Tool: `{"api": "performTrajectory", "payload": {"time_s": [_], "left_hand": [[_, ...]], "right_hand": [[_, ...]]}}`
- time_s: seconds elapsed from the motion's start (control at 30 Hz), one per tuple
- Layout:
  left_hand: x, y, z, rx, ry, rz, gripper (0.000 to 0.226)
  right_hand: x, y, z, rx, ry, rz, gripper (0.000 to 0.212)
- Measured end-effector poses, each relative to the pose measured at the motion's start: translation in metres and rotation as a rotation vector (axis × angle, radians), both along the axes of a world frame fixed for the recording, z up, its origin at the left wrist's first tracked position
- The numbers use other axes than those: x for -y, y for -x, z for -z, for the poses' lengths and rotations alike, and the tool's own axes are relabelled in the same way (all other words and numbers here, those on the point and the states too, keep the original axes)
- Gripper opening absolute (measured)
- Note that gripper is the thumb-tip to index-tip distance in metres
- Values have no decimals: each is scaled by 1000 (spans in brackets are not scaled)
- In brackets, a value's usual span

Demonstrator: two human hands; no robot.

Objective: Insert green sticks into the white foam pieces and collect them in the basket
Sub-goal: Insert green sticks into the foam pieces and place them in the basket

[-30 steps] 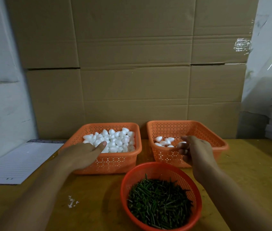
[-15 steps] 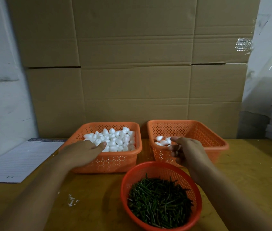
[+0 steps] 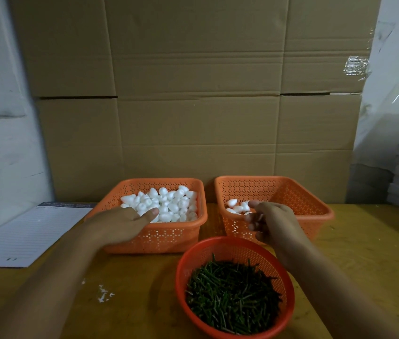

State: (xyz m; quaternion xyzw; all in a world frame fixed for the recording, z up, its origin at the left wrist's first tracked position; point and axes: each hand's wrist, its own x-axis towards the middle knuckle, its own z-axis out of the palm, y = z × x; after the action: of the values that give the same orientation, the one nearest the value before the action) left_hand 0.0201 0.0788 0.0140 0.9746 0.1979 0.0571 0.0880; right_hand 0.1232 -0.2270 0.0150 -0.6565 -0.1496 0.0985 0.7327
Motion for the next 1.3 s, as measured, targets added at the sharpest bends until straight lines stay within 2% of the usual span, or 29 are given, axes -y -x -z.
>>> {"api": "performTrajectory", "payload": {"time_s": [0.1, 0.23, 0.37, 0.53, 0.67, 0.77, 1.0, 1.17, 1.3], "left_hand": [[-2, 0, 1, 15, 2, 32, 94], [-1, 1, 1, 83, 30, 100, 72], [0, 1, 0, 134, 109, 207, 66], [10, 2, -3, 103, 116, 265, 50], [15, 3, -6, 114, 147, 255, 73], [22, 2, -6, 116, 123, 292, 82], [30, 3, -6, 141, 116, 307, 69], [36, 5, -11, 121, 133, 267, 83], [33, 4, -10, 202, 187, 205, 85]], "right_hand": [[0, 0, 0, 1, -1, 0, 16], [0, -1, 1, 7, -1, -9, 17], [0, -2, 1, 1, -5, -4, 18], [0, -2, 0, 9, 3, -6, 18], [1, -1, 0, 11, 1, -6, 18], [0, -1, 0, 10, 0, -6, 19], [0, -2, 0, 3, -2, -1, 19], [0, -1, -1, -1, 0, 4, 19], [1, -1, -1, 0, 0, 2, 20]]}}
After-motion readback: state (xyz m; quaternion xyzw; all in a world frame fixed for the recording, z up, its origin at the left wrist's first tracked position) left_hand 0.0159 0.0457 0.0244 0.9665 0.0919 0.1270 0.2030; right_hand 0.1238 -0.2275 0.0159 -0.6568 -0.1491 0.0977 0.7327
